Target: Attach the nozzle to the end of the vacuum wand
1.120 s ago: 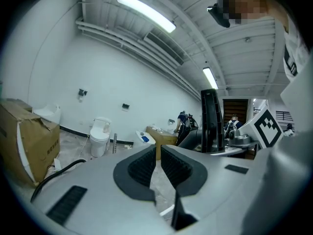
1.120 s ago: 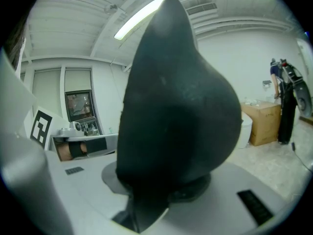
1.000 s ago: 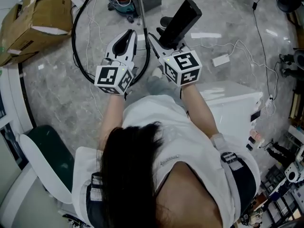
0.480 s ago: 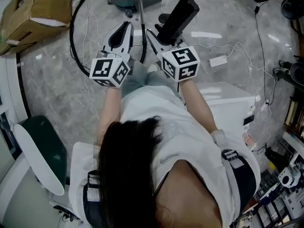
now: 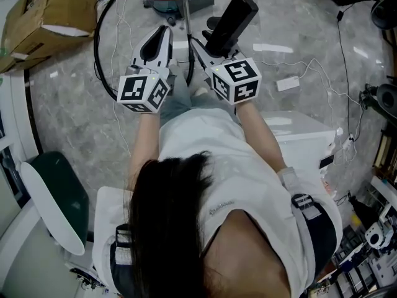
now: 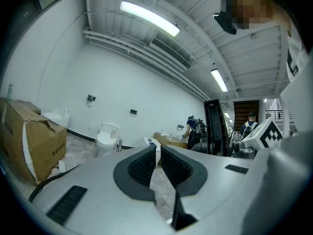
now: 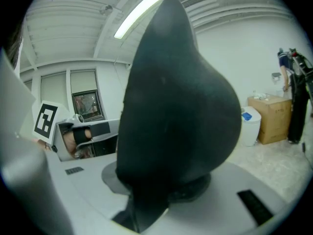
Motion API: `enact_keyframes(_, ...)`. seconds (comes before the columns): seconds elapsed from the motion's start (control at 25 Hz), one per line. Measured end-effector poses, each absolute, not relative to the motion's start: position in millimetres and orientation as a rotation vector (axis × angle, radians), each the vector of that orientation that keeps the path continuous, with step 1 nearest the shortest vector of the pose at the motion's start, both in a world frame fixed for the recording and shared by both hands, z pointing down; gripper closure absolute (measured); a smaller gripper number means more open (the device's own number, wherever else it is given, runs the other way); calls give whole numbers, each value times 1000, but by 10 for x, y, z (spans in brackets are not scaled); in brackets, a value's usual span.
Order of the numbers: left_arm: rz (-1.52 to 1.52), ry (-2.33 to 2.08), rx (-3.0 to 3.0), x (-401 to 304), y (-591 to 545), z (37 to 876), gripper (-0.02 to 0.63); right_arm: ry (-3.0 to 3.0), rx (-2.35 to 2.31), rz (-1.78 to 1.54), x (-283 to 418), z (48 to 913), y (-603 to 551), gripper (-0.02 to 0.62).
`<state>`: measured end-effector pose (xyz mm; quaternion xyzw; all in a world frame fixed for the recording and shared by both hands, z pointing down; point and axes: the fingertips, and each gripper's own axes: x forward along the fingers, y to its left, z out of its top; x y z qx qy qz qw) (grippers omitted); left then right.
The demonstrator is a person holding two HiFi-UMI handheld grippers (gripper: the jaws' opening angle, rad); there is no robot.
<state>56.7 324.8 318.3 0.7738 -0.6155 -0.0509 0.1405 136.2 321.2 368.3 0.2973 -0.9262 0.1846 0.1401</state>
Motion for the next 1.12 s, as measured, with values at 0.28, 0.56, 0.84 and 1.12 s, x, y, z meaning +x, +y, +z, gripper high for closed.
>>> enact_keyframes(0.28,-146,-1754,2299,535,2992,3250,574,-2681,885,494,1251,3722,2928,454)
enact_keyframes(0.56,-102,-1731,2298,278,2594,3317,574,-2668,885,599,971,3776,2553,454)
enact_keyframes(0.84,-84,-1677,2310,-8,2136,3345,574,-2637,893,573,600,3740,2147,454)
enact_keyframes(1.12,-42,-1616,2342,-284,1786,3401,574,-2582,935,585,315,3764,1824,454)
